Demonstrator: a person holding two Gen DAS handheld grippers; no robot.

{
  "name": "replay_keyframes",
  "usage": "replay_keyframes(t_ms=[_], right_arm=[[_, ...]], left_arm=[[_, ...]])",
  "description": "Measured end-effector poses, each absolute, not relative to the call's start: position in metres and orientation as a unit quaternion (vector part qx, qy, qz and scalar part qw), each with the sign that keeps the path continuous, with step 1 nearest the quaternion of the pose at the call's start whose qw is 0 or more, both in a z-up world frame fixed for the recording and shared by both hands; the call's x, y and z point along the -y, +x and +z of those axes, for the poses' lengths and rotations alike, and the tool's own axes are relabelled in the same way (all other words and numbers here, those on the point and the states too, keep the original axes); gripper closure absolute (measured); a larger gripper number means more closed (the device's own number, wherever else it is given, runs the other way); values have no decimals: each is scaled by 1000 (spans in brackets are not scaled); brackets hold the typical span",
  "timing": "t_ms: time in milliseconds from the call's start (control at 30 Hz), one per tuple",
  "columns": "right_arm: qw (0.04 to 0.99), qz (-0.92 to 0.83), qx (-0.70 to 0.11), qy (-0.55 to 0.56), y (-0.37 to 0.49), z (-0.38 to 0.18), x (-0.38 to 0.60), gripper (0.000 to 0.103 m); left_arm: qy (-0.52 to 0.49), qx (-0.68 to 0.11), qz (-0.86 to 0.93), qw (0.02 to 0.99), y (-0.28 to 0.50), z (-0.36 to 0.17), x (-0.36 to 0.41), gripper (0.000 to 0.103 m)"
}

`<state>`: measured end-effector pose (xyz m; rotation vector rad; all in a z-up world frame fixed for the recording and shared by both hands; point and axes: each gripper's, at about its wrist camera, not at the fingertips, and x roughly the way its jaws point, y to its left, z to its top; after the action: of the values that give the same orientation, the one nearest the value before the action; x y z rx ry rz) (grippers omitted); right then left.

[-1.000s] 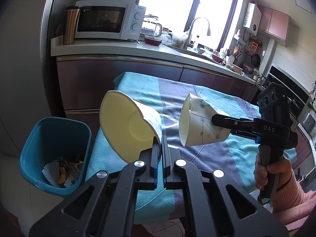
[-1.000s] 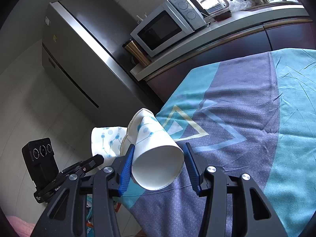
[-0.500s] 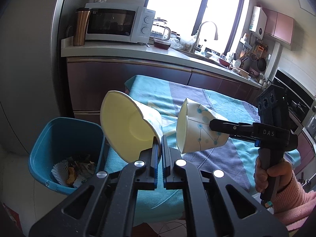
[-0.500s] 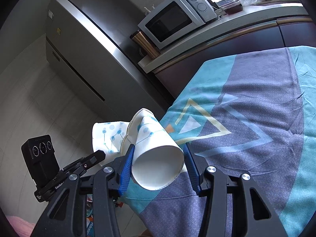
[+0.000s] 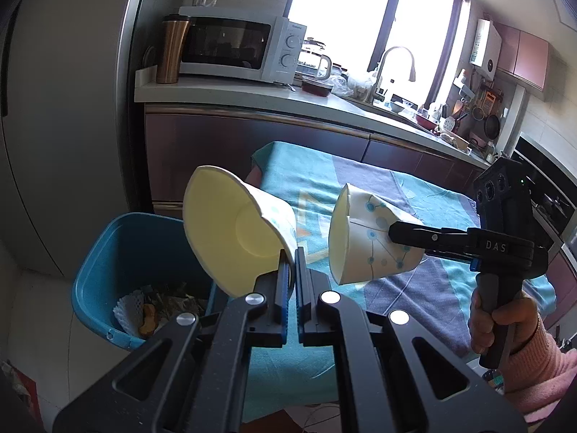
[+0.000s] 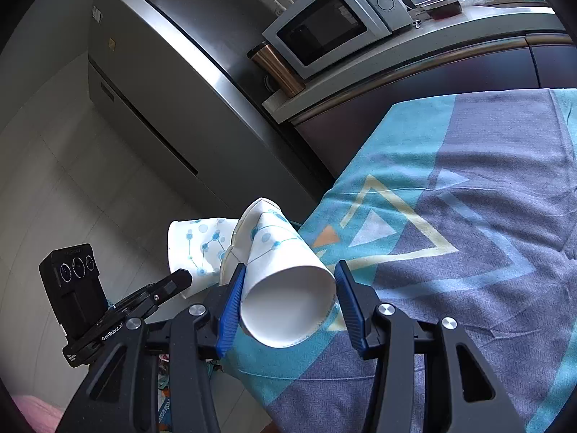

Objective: Collect trash
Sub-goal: 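Carry both paper cups over the wastebasket with both grippers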

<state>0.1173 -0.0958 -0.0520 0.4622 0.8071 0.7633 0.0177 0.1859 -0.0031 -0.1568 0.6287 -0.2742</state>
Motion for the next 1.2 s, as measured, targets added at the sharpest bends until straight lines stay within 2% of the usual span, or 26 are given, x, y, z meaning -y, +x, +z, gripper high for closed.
replay_keyframes(t_ms=[1200], right_arm=[[803, 412, -393, 175, 140, -43, 22, 56]], left_arm=[[-96, -310, -71, 943, 17, -11, -245, 100]])
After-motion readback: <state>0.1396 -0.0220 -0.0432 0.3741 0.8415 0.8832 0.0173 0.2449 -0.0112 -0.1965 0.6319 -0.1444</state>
